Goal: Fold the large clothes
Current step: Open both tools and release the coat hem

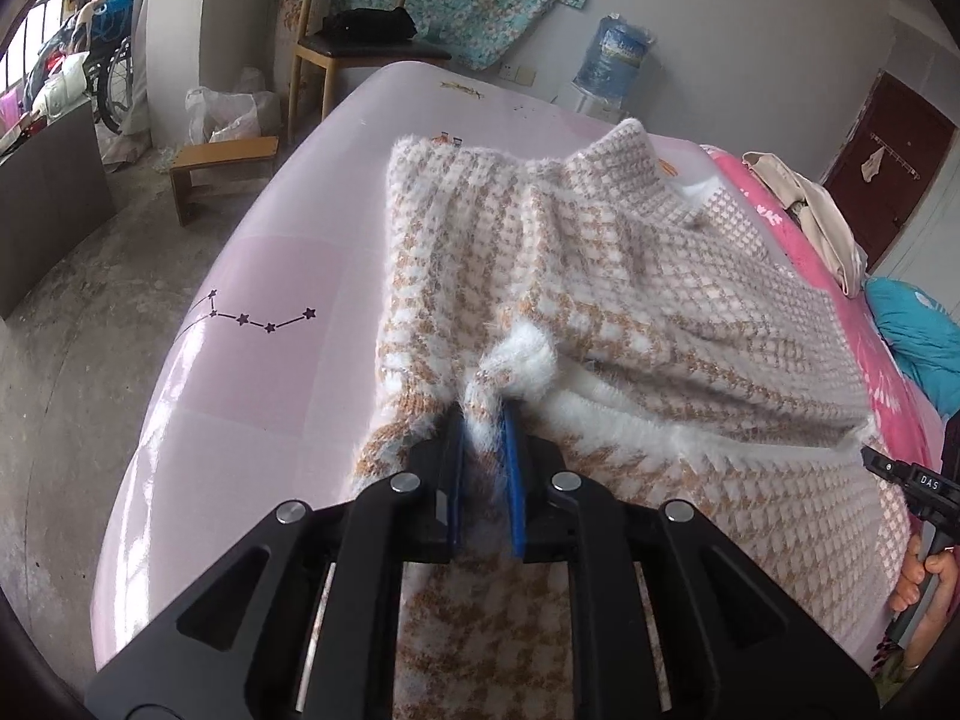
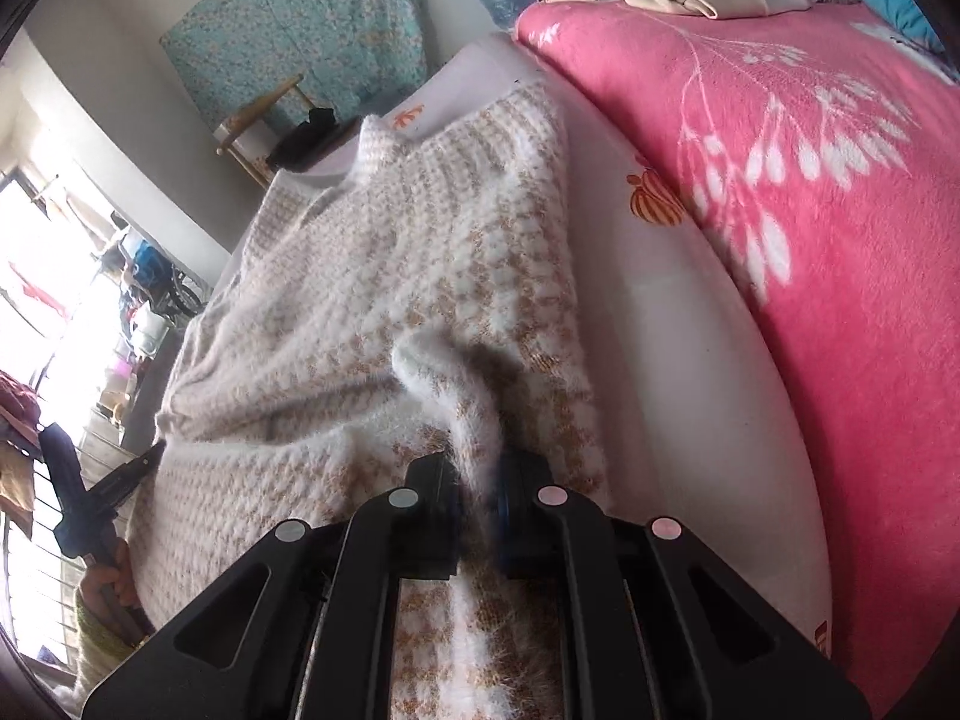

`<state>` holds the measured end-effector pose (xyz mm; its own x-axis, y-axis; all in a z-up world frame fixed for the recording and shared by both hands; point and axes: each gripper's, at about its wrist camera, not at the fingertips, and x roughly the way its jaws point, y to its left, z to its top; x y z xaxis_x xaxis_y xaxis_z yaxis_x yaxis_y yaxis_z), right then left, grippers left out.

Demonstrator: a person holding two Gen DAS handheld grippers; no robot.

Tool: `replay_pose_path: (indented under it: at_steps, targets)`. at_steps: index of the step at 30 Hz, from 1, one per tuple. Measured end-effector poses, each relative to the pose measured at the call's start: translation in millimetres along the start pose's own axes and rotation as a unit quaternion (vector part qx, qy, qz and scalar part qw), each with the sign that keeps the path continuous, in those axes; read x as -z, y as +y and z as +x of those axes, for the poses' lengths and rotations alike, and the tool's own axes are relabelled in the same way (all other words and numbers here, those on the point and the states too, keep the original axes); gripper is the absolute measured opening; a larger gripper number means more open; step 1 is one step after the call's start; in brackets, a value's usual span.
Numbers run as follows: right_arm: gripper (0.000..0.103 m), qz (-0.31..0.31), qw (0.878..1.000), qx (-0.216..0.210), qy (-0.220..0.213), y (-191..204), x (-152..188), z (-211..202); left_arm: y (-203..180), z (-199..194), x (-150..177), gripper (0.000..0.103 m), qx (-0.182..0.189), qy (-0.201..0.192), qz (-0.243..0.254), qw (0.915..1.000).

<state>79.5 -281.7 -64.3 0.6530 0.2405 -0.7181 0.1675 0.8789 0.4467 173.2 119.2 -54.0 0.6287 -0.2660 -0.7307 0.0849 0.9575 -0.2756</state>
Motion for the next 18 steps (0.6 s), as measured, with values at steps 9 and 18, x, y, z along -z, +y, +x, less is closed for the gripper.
replay_pose_path:
  at_steps: [9, 18]
  targets:
    - [0.059, -0.049, 0.993, 0.079, -0.070, 15, -2, -61, -5, -59, 3, 0.054, 0.000, -0.084, 0.004, 0.9965]
    - [0.042, -0.212, 0.977, 0.004, -0.030, 106, 39, -49, -100, -81, 44, 0.054, 0.123, -0.055, 0.135, 0.9817]
